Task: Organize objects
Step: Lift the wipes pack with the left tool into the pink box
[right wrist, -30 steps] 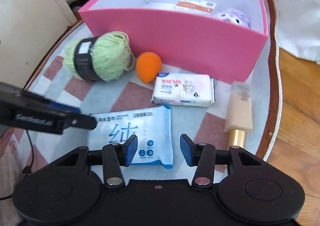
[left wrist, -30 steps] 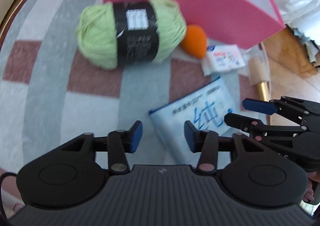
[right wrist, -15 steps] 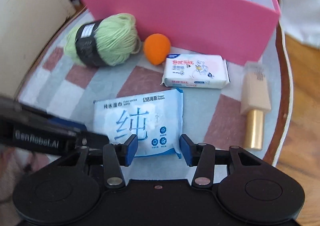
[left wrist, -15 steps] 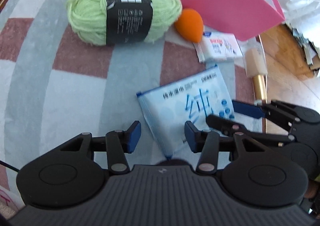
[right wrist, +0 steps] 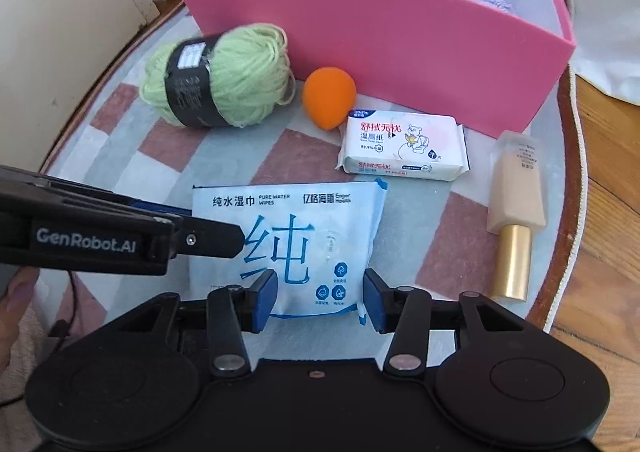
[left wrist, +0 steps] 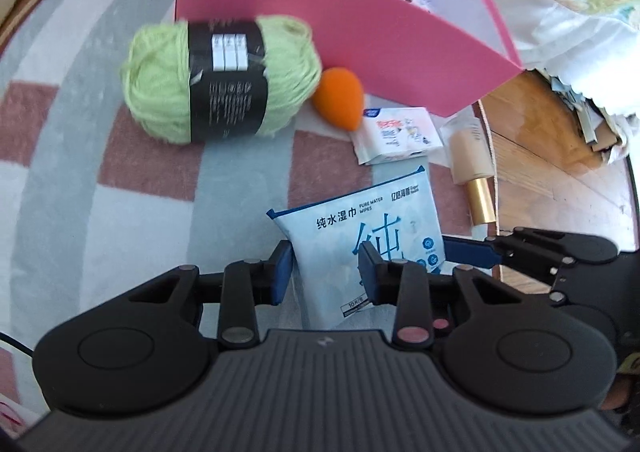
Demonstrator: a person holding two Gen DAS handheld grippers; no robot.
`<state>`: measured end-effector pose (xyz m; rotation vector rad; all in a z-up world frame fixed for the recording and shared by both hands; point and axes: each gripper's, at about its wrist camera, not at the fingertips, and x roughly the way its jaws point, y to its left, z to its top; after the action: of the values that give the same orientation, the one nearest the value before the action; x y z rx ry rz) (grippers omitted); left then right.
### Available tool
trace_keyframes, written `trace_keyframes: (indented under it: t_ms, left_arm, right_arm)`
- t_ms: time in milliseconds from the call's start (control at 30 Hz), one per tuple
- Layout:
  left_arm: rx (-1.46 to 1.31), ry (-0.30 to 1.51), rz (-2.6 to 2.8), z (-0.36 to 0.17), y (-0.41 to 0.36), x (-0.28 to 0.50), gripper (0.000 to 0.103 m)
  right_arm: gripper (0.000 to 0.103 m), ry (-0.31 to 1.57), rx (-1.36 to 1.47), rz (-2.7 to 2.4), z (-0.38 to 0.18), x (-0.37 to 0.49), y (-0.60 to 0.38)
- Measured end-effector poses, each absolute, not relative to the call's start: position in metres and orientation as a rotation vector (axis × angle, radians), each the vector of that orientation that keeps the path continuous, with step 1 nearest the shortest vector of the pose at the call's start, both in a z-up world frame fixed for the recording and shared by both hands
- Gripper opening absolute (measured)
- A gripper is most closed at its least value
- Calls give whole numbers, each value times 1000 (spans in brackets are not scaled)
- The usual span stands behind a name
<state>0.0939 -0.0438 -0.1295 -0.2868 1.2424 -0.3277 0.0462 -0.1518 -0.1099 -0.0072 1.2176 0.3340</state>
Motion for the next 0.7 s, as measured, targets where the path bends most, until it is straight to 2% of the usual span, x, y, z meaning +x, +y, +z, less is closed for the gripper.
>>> trace_keyframes:
  t_ms: [267, 400, 700]
  left_arm:
    - [-328, 1158, -380, -74, -29, 84, 35]
    - [-332, 1077, -401, -37, -15, 85, 35]
    - [-297, 938, -429, 27, -7, 109, 35]
  right_arm:
    - [58, 1167, -55, 354, -57, 42, -146]
    - [68, 1105, -67, 403, -26, 41, -140]
    - [72, 959, -40, 423, 35, 61, -142]
